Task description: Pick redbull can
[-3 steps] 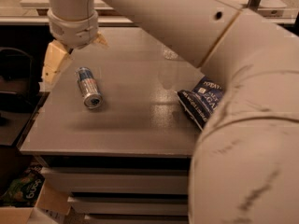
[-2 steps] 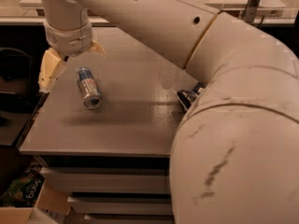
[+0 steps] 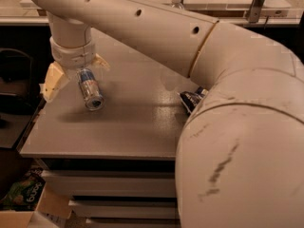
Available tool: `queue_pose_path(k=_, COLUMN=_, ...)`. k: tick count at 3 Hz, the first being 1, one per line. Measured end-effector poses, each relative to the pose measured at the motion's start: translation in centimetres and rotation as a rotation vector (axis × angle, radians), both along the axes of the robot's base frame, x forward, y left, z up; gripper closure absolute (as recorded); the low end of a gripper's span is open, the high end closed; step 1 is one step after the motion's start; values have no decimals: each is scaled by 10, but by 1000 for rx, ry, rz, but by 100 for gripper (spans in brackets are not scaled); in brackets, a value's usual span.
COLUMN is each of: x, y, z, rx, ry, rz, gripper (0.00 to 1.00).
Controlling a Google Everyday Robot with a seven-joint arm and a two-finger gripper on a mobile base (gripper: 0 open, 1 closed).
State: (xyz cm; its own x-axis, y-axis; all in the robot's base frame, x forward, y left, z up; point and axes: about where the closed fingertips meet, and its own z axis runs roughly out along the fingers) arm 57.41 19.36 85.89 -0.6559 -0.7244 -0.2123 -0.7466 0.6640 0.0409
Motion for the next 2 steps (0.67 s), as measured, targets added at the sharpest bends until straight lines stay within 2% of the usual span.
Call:
queue_pose_path(k=1, x=3, y=0, z=-13, rx=9, ry=9, rz=-10, gripper=18)
queue_pose_path(k=2, x=4, y=-2, z=-22, rx=16, ry=33, rz=-19, gripper=42)
